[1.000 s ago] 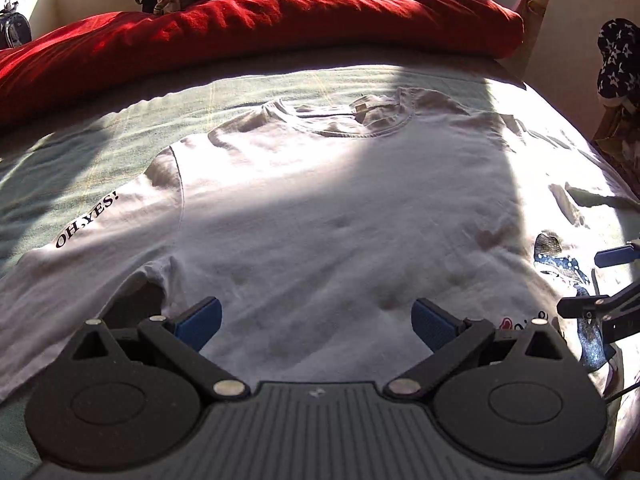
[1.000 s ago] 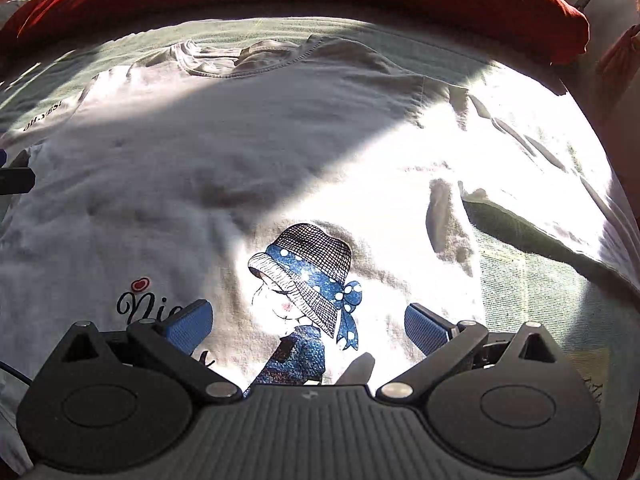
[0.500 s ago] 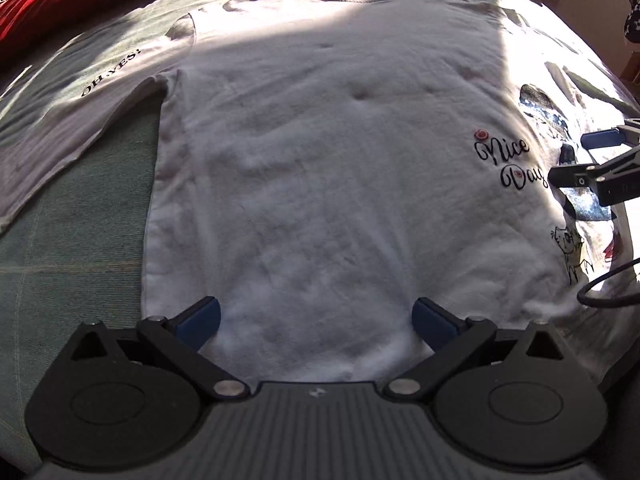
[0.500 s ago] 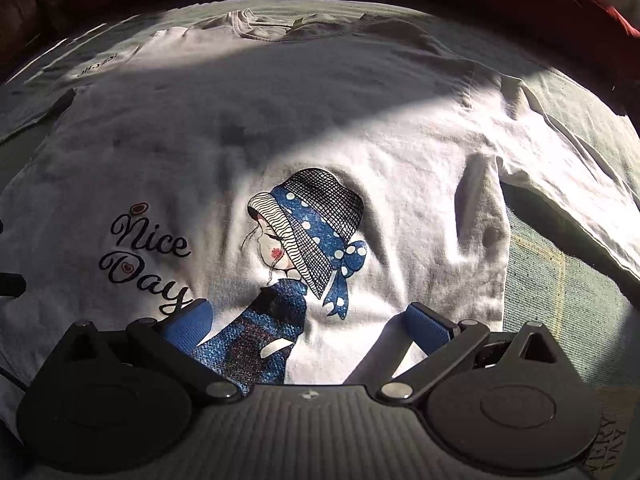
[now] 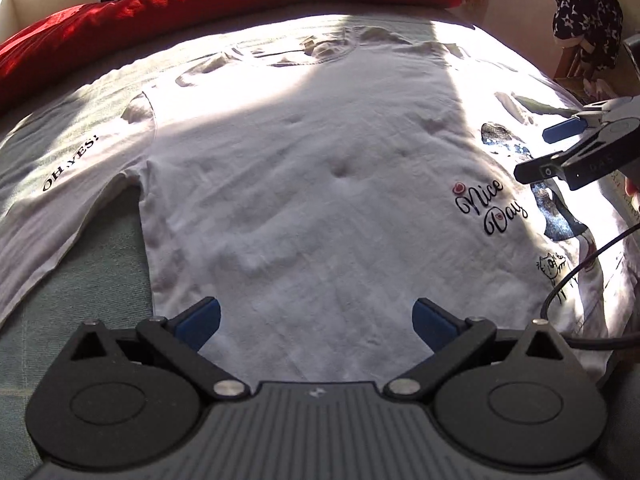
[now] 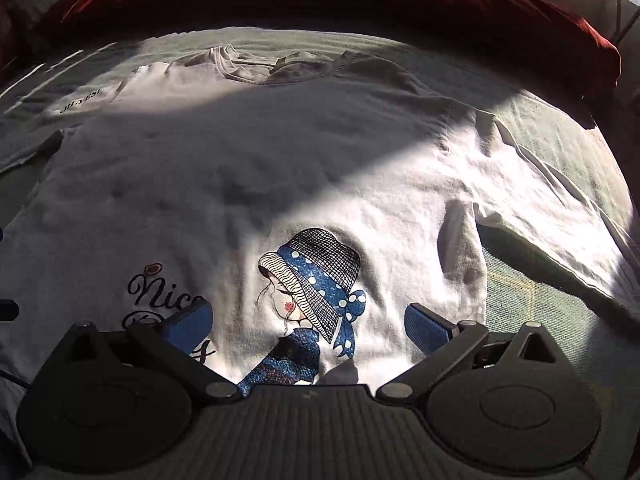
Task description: Fold clothes
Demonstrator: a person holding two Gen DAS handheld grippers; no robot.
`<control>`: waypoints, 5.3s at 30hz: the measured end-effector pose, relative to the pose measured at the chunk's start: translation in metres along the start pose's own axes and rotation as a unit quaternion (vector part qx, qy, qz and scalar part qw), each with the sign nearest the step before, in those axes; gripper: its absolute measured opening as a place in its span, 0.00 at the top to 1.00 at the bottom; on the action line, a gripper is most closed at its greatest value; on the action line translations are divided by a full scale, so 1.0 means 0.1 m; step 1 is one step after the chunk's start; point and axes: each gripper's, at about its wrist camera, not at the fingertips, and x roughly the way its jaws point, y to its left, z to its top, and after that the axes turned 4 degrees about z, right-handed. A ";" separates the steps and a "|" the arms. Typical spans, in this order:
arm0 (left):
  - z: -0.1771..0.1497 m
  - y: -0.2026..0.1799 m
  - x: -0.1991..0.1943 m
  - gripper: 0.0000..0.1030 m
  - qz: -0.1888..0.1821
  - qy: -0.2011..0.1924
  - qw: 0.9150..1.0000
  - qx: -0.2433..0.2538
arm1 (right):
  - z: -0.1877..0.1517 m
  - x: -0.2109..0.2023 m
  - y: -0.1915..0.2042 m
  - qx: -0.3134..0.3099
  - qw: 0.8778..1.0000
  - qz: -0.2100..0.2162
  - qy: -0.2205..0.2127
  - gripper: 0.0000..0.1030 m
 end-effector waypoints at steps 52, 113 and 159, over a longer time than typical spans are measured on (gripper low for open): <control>-0.95 -0.88 -0.29 0.01 0.068 -0.119 0.986 -0.097 | -1.63 -0.39 0.51 0.080 0.984 -0.029 -0.156 0.00; -0.33 -0.46 -0.31 0.01 0.037 -0.087 0.961 -0.261 | -1.07 -0.06 0.50 0.037 0.983 0.041 -0.172 0.00; 0.10 -0.34 -0.24 0.01 0.037 -0.078 0.976 -0.198 | -1.13 -0.31 0.50 0.072 0.979 0.116 -0.151 0.00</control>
